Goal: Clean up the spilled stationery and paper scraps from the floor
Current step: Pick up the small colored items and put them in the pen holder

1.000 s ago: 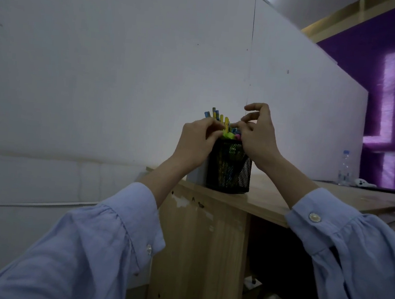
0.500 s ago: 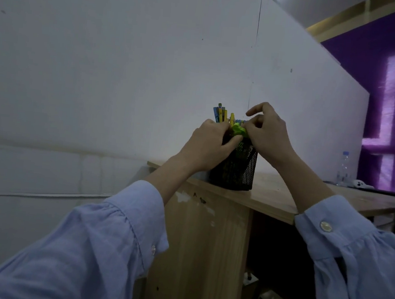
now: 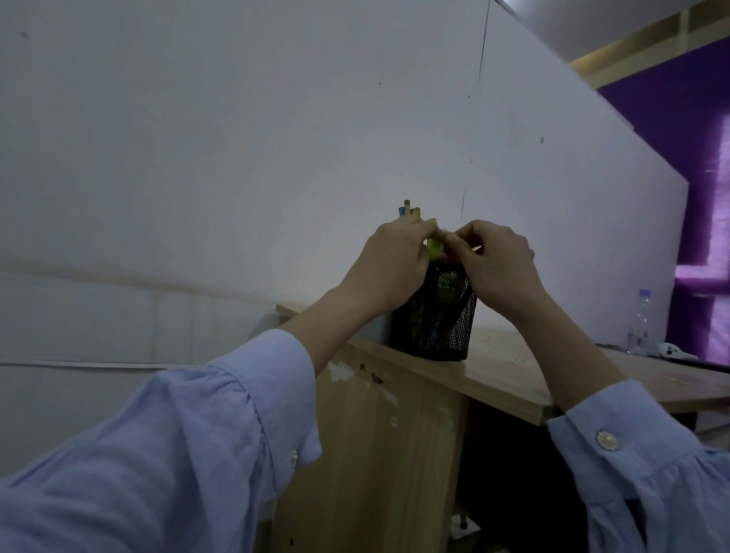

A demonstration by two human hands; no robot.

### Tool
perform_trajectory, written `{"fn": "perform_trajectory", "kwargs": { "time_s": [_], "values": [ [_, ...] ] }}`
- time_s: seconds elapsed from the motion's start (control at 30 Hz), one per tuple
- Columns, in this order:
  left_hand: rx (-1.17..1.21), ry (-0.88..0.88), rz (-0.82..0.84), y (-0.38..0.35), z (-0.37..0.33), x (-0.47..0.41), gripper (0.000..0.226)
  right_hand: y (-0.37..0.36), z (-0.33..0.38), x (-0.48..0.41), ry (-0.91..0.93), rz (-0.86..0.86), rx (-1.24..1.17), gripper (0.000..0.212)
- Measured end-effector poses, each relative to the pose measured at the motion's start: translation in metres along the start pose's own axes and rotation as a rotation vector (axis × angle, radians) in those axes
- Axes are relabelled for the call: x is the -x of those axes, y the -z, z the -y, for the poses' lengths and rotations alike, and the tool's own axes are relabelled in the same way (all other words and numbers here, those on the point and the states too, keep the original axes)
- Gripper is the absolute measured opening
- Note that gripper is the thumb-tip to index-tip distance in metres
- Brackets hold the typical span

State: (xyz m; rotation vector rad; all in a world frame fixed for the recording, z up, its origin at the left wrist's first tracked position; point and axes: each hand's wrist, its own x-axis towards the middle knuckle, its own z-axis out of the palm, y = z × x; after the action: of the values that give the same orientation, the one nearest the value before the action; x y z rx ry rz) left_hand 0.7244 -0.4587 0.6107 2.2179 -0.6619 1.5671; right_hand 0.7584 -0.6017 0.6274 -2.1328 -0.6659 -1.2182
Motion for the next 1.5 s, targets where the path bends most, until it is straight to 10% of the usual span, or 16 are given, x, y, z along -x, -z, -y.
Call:
{"fn": "perform_trajectory", "kwargs": {
  "time_s": [1.3,1.5],
  "values": [
    [0.069,0.079,0.286,0.006,0.009,-0.008,0.032,0.038,0.012,-0.016,-0.025,0.456,-0.114,0.009],
    [0.162,0.120,0.245,0.009,0.013,-0.012,0.040,0.034,0.005,-0.020,-0.150,0.210,-0.284,0.016]
  ]
}}
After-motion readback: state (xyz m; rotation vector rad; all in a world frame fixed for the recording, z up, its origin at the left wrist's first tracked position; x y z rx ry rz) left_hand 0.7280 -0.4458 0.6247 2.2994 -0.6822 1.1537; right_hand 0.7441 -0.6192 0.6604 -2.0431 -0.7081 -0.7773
